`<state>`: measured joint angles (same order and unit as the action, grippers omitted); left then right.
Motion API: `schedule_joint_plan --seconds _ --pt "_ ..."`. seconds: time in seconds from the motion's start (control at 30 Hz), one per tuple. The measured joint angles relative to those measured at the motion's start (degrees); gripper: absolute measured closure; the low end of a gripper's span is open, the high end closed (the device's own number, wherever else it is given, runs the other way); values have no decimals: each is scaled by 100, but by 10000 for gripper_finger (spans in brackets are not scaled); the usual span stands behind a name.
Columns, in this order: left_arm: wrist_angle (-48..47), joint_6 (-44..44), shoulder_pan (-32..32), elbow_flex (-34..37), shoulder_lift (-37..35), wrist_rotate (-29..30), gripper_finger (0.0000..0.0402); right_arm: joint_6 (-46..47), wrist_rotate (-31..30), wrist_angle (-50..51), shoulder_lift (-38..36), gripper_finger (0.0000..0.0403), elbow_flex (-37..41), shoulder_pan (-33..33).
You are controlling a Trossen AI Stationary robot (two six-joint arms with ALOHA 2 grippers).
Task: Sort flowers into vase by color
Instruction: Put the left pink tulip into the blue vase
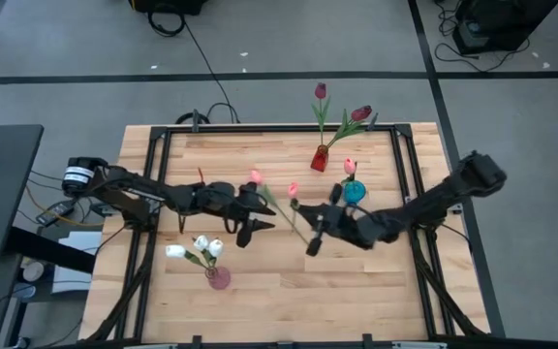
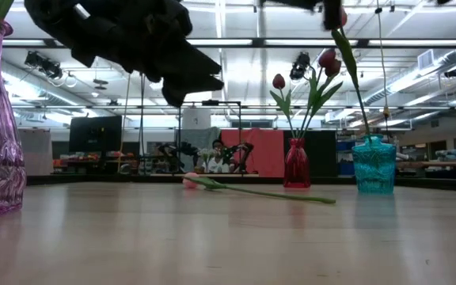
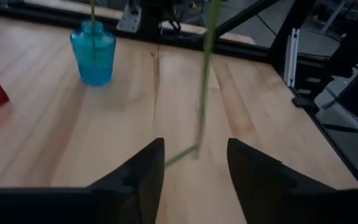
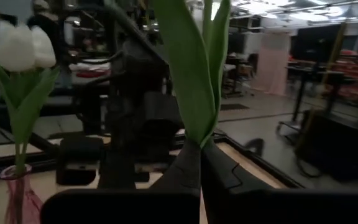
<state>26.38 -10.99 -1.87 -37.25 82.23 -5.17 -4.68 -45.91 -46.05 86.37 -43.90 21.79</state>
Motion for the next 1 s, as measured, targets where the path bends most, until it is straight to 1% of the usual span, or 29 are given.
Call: schedule_joint_plan --seconds 0.1,0.23,0.33,0.5,0.6,0.73,0.8,0.9,1.0 --pt "2 103 0 133 -239 4 210 23 -806 762 -538 398 0 401" --pt "155 172 1 407 -614 35 207 63 -1724 1591 -1218 398 2 1001" --pt "145 179 4 665 -965 151 208 65 -2253 2098 -1716 398 30 1449" --pt "357 93 6 1053 -1276 168 208 181 -3037 2533 -2733 400 525 1891" --pt "465 -4 4 1204 -1317 175 209 281 -3261 2532 -3429 401 1051 1963" --pt "548 -134 7 1243 -1298 202 209 301 -3878 2481 -4322 402 1766 1898" --pt "568 -130 7 1241 -1298 205 209 273 -4072 2482 -4702 402 2065 1817" --pt "614 -128 7 1241 -1298 254 209 211 -4104 2483 -5209 402 2427 1619" --pt "679 -126 7 1241 -1298 425 209 3 -4088 2478 -5518 402 2582 1413"
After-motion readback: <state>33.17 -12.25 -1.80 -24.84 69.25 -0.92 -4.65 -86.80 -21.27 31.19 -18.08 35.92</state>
